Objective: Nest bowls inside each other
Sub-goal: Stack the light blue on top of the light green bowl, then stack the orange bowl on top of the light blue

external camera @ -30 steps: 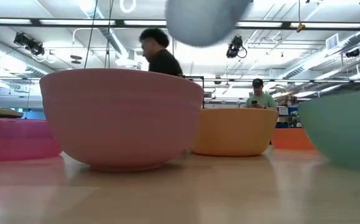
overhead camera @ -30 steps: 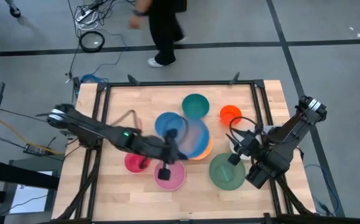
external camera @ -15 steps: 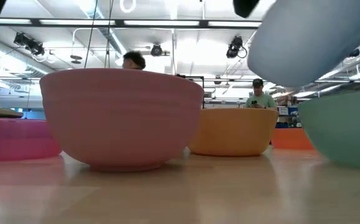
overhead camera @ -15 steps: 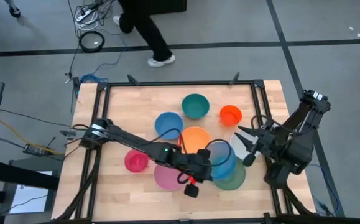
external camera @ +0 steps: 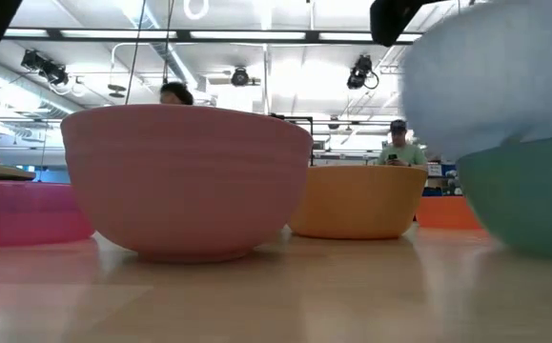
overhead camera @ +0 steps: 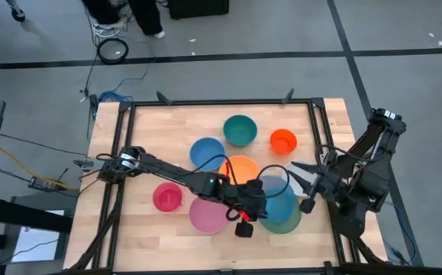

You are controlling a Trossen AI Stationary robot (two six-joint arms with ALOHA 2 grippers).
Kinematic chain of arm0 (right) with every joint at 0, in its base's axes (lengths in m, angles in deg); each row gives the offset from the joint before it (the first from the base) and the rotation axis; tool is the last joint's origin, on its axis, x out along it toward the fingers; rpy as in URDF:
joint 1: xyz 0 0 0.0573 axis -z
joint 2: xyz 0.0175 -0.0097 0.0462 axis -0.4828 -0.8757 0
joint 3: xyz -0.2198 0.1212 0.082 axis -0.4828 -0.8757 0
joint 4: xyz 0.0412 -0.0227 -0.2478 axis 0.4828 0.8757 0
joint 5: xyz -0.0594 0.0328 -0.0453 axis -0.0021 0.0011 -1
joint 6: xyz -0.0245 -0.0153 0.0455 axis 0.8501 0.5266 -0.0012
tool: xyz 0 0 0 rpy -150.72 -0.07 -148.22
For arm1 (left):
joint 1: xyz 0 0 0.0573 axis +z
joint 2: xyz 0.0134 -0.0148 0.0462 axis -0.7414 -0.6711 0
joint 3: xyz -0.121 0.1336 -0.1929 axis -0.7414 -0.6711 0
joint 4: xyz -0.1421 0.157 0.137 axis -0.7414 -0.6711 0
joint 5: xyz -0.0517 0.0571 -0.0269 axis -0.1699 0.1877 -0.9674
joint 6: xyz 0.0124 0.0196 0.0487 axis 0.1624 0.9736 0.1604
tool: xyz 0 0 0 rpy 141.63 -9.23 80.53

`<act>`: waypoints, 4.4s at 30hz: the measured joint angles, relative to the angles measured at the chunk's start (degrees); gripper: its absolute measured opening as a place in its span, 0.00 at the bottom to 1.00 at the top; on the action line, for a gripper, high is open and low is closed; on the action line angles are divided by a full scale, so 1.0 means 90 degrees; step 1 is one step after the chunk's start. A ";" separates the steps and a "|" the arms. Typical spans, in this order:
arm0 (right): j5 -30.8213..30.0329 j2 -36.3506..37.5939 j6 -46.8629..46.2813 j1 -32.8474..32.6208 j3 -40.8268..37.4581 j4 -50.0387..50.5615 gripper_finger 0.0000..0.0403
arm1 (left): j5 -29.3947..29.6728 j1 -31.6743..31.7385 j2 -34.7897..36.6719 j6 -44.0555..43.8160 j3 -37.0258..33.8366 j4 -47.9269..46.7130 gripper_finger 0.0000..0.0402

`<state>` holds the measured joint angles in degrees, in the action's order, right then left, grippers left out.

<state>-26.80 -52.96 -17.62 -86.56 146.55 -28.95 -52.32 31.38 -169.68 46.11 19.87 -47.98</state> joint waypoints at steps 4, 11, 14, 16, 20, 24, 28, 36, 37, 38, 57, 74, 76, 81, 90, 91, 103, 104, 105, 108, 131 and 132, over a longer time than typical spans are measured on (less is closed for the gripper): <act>-0.0001 0.0000 0.0493 0.0000 0.0000 -0.0401 0.26 | -0.0007 0.0000 0.0000 -0.0114 0.0000 -0.0004 0.22; 0.0011 0.0000 0.0583 0.0010 0.0000 -0.0593 0.26 | -0.0075 -0.0002 0.0170 -0.0037 -0.0005 -0.0076 0.26; 0.0046 0.0000 0.0571 0.0010 0.0000 -0.0632 0.26 | -0.0075 -0.0001 0.0365 0.0041 0.0000 -0.0081 0.26; 0.0078 0.0000 0.0507 0.0010 0.0000 -0.0639 0.26 | -0.0078 0.0024 0.0472 0.0064 0.0007 -0.0461 0.26; 0.0619 0.0000 -0.0030 0.0292 0.0000 -0.0627 0.26 | 0.0821 0.0020 0.1106 0.0082 -0.0019 -0.2587 0.26; 0.1709 -0.0031 -0.0425 0.1146 -0.0046 -0.0591 0.26 | 0.2820 -0.0189 0.2184 -0.0183 -0.0001 -0.4353 0.26; 0.2854 -0.0147 -0.0626 0.2300 -0.0068 -0.0432 0.26 | 0.3727 -0.0418 0.3297 -0.1004 -0.0005 -0.5430 0.26; 0.5402 -0.0989 -0.0671 0.4486 -0.0070 -0.0162 0.26 | 0.4303 -0.0995 0.5110 -0.2023 -0.0832 -0.5689 0.26; 0.5671 -0.1166 -0.0664 0.4686 -0.0070 -0.0063 0.26 | 0.4353 -0.1044 0.5310 -0.2172 -0.1028 -0.5701 0.26; 0.5892 -0.1340 -0.0639 0.4858 -0.0071 0.0019 0.26 | 0.4406 -0.1106 0.5546 -0.2353 -0.1258 -0.5695 0.26; 0.8051 -0.2842 0.0124 0.6057 -0.0074 -0.0809 0.26 | 0.4607 -0.1858 0.8099 -0.4280 -0.6131 -0.2970 0.26; 0.8198 -0.3860 0.0473 0.6288 -0.0075 -0.1037 0.26 | 0.4554 -0.1955 0.8119 -0.4288 -0.6849 -0.1963 0.26; 0.8197 -0.3869 0.0503 0.6285 -0.0075 -0.1039 0.26 | 0.4554 -0.1977 0.8119 -0.4286 -0.6849 -0.1963 0.26; 0.8190 -0.3803 0.0515 0.6290 -0.0075 -0.1048 0.26 | 0.4551 -0.1977 0.8119 -0.4286 -0.6849 -0.1971 0.26; 0.8283 -0.3742 0.0512 0.6290 -0.0073 -0.1078 0.22 | 0.4567 -0.1977 0.8114 -0.4286 -0.6848 -0.1968 0.26; 0.8295 -0.3742 0.0522 0.6290 -0.0073 -0.1073 0.19 | 0.4571 -0.1977 0.8114 -0.4286 -0.6847 -0.1973 0.26; 0.8016 -0.2144 0.0597 0.5819 -0.0078 -0.0519 0.00 | 0.4694 -0.1977 0.8114 -0.4284 -0.6846 -0.2058 0.26; 0.8021 -0.1865 0.0459 0.5669 -0.0078 -0.0225 0.00 | 0.4694 -0.1977 0.8114 -0.4286 -0.6846 -0.2058 0.26; 0.8033 -0.1567 0.0279 0.5485 -0.0078 0.0072 0.00 | 0.4694 -0.1977 0.8114 -0.4286 -0.6846 -0.2074 0.26; 0.8279 -0.0721 -0.0408 0.4792 -0.0076 0.0590 0.00 | 0.4694 -0.1977 0.8114 -0.4286 -0.6846 -0.2073 0.26; 0.8376 -0.0908 -0.3688 0.2259 -0.0078 0.2119 0.29 | 0.4674 -0.1620 0.6722 -0.3307 -0.6841 -0.0578 0.26; 0.8382 -0.0902 -0.3753 0.2259 -0.0078 0.2177 0.32 | 0.4587 -0.1606 0.6671 -0.3183 -0.6841 -0.0508 0.26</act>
<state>48.64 -61.08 -51.40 -66.23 145.85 -9.36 -11.04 16.93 -109.64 17.46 -41.70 -52.55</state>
